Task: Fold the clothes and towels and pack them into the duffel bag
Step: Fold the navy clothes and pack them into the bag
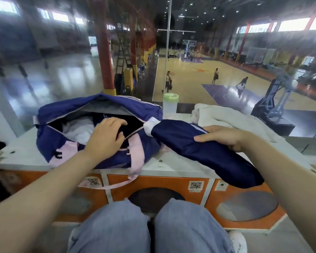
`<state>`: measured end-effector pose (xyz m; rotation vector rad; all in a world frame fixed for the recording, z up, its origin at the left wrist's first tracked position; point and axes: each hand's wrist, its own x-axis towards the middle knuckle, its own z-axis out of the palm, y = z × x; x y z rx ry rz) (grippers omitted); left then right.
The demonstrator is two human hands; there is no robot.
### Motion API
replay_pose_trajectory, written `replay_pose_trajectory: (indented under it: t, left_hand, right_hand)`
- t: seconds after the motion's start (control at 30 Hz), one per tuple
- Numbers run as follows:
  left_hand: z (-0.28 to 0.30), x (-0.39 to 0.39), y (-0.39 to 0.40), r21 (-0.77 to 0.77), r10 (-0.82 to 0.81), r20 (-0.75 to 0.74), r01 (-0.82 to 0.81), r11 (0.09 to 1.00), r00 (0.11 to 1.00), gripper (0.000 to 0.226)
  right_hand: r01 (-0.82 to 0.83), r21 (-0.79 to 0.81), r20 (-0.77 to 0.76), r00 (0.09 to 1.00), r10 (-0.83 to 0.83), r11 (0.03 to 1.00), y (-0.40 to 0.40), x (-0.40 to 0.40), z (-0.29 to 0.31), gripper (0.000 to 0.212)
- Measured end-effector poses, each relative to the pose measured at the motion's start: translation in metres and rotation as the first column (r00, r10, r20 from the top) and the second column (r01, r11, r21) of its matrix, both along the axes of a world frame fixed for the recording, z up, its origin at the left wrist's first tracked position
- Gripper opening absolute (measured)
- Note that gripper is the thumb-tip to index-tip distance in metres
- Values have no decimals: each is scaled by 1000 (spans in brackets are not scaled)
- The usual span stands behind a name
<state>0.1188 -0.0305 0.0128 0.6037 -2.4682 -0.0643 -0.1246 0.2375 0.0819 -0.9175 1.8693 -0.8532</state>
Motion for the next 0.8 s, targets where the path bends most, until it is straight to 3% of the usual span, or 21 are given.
replay_pose_trajectory:
  t: [0.2,0.33,0.63,0.8]
  left_hand:
    - [0,72,-43,-61,258,117,-253,966,959,39]
    - [-5,109,-64,-115,389,257,-372,921,885,47]
    - [-8,140,-80,-172,371,216,-339,925,903,44]
    - [-9,141,-87,-102,340,183,-326,940,923,54]
  right_hand:
    - [-44,-75,75,996,49,996,-55,50,13,21]
    - [-68,-98,89,993,77,993,-108,87,9,35]
    - [108,-91,21,994,-106,990,-250,173,-16,53]
    - [164,-155,18,986,-164,974,-302,194,-34,39]
